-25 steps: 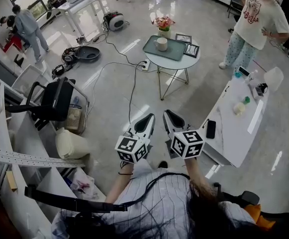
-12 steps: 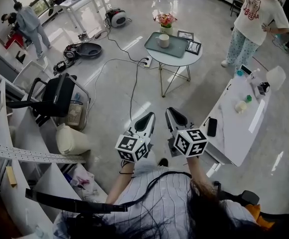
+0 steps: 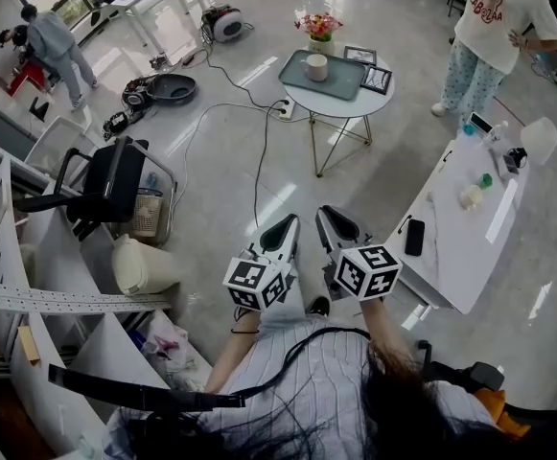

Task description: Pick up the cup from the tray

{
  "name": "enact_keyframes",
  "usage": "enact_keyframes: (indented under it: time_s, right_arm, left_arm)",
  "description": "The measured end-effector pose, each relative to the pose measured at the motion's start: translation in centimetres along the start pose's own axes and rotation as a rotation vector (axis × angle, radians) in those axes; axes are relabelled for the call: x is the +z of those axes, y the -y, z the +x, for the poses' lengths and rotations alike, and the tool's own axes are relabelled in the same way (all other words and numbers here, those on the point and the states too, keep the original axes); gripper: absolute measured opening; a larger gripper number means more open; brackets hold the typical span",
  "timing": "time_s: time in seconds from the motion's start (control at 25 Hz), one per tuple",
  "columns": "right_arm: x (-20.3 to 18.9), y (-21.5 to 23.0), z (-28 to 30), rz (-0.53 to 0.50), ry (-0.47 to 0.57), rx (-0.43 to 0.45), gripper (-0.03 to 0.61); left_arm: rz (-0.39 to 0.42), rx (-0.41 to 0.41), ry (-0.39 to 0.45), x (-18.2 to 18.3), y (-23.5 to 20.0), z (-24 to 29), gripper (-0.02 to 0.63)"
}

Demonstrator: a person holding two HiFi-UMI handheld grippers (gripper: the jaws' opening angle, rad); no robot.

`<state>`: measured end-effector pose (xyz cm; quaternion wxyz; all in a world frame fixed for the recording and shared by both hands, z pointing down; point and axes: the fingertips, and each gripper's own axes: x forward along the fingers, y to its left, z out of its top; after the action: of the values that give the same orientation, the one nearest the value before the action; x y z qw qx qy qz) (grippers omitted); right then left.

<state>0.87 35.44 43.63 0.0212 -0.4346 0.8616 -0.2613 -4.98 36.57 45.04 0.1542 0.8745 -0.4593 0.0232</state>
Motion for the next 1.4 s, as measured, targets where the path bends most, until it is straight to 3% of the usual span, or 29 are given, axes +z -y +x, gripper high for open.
enact_keyframes:
  time_s: [0.24, 0.6, 1.4]
  right_arm:
    - [1.7, 1.3, 2.9, 0.011, 0.009, 0.021, 0.052]
    - [5.5, 4.9, 9.0, 0.042, 0.019, -0.018, 0.052]
    - [11.4, 9.2, 25.3, 0.040, 0.038, -0.163, 0.054]
  left_arm:
    - [-0.010, 0.005, 0.001, 1.0, -3.1, 3.1, 0.014]
    - [-0.008, -0.018, 0.017, 5.1, -8.4, 9.5, 0.014]
    - [-0.011, -0.190, -0.024, 11.1, -21.4, 21.0, 0.014]
